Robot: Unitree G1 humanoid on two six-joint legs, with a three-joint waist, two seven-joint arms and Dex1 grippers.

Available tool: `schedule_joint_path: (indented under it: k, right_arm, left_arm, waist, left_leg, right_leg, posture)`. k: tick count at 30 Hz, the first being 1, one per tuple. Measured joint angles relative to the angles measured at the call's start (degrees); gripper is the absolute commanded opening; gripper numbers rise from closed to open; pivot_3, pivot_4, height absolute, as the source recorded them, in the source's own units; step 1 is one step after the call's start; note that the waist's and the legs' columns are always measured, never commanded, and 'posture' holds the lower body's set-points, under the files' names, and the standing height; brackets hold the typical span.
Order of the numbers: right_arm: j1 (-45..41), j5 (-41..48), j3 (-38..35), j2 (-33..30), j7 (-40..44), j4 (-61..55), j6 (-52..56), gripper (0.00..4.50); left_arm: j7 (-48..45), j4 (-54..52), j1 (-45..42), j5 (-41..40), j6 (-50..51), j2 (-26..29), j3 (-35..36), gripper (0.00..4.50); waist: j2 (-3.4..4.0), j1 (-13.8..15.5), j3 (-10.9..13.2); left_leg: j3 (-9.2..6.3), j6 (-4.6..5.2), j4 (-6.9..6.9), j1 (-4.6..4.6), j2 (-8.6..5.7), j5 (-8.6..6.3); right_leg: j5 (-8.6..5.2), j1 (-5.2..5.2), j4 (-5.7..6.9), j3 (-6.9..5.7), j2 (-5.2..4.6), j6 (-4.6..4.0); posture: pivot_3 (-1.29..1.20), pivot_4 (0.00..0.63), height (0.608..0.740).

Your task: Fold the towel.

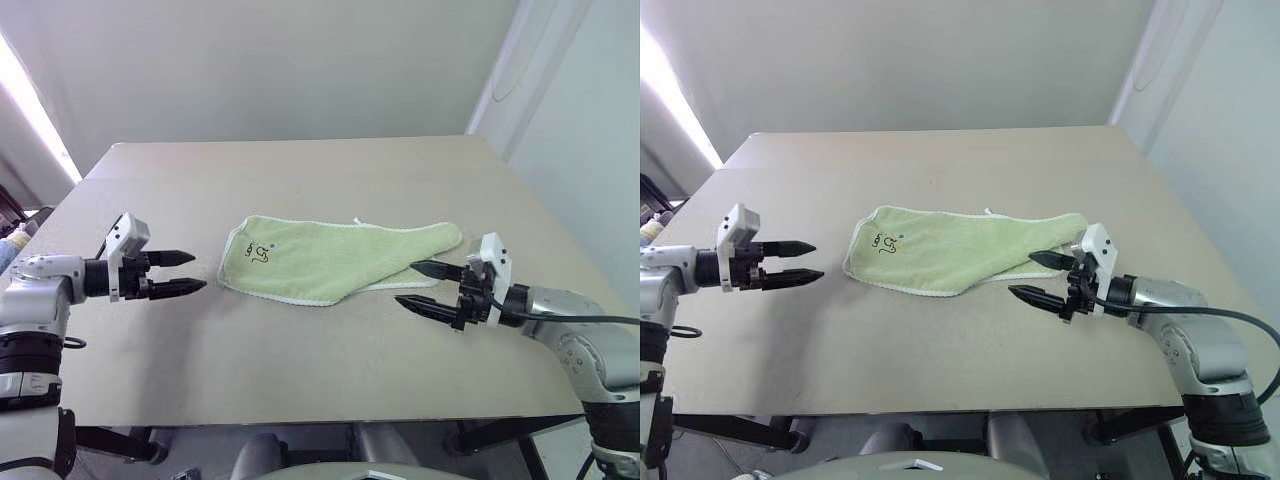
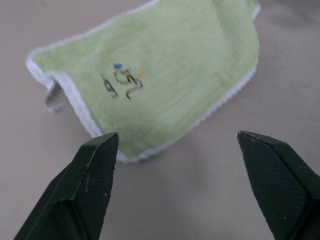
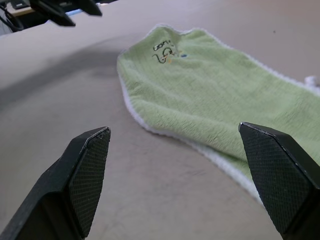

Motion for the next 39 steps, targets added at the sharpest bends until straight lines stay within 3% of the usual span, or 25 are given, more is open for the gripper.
schedule_joint_path:
  k: [13, 22, 31, 39]
  right_arm:
    - [-1.9, -1.8, 0.1, 1.3, -6.1, 4.3, -0.4, 4.3]
    - [-8.5, -11.3, 4.5, 1.2, -11.1, 15.1, -1.8, 4.3]
    - [-10.7, -12.7, 4.9, 1.5, -12.4, 17.3, -0.1, 4.3]
    - [-10.0, -13.9, 6.4, 2.2, -12.6, 17.2, 0.1, 4.3]
  left_arm:
    - [0.9, 0.0, -2.3, -0.1, -0.2, -1.2, -0.3, 4.01]
    - [3.1, 6.9, -4.3, 2.0, -4.9, -2.5, -2.0, 4.01]
    - [7.2, 13.3, -5.1, 5.4, -6.0, -2.8, -3.8, 4.01]
    - [12.7, 19.6, -8.5, 8.0, -4.6, -9.0, -6.4, 4.01]
  waist:
    - [0.01, 0.6, 0.0]
    - [0.02, 0.4, 0.0]
    - [0.02, 0.5, 0.0]
    - [0.01, 1.2, 0.0]
  left_leg:
    - [0.02, 0.0, 0.01, -0.03, -0.01, 0.0]
    - [0.04, 0.0, 0.0, -0.07, -0.02, 0.0]
    - [0.03, 0.0, -0.01, -0.09, -0.01, 0.0]
    - [0.03, 0.0, 0.0, -0.1, -0.02, 0.0]
  right_leg:
    - [0.01, -0.02, -0.01, 0.01, 0.0, 0.0]
    - [0.01, -0.05, -0.03, 0.03, 0.0, -0.01]
    - [0.01, -0.06, -0.02, 0.03, 0.0, 0.0]
    - [0.02, -0.06, -0.01, 0.02, 0.01, 0.0]
  posture:
    - [0.0, 0.0, 0.712]
    - [0.0, 0.0, 0.712]
    - [0.0, 0.0, 0.712]
    - [0.0, 0.0, 0.712]
